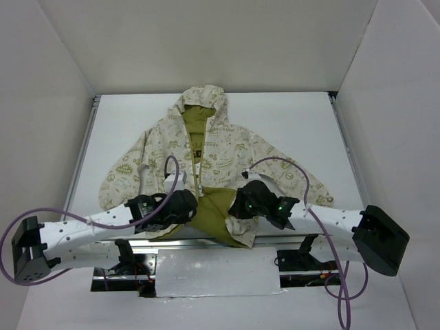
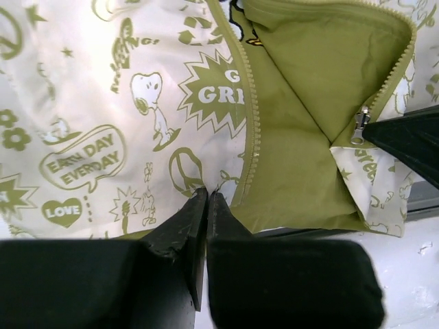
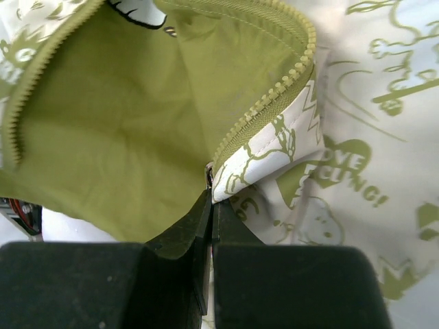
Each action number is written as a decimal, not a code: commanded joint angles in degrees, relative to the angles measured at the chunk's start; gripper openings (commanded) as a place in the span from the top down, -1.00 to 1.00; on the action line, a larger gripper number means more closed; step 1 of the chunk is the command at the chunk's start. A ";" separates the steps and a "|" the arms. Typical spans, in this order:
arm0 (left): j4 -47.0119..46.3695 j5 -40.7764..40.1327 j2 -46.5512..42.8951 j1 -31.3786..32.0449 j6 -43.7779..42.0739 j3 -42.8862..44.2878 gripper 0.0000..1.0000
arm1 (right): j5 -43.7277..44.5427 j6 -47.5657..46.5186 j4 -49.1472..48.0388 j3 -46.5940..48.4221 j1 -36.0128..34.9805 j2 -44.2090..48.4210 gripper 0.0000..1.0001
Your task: Zip up the jacket
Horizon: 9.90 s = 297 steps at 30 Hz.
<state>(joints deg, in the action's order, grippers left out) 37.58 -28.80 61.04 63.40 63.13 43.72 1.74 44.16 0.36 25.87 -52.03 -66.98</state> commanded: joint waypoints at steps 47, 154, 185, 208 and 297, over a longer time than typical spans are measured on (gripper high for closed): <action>7.92 -0.23 -7.04 -0.64 2.42 7.06 0.09 | -10.01 -13.13 19.41 16.59 36.74 18.11 1.00; -5.32 6.65 28.52 -10.49 1.73 0.93 0.14 | -11.58 -22.81 15.55 30.91 32.34 -6.76 1.00; -6.28 0.76 9.90 -10.75 -2.75 1.10 1.00 | -11.67 -22.72 15.55 31.17 32.08 -8.69 1.00; -24.64 6.64 -22.53 -13.03 -10.13 -7.86 1.00 | -18.95 -10.97 -4.21 24.59 10.47 -7.99 1.00; -29.51 5.33 -27.99 -13.03 -9.79 -14.20 1.00 | -13.87 -0.57 -27.78 12.98 -2.90 -8.17 1.00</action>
<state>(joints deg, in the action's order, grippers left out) 8.58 -21.96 33.50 50.48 52.21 26.79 -12.47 45.06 -26.89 36.14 -54.24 -74.94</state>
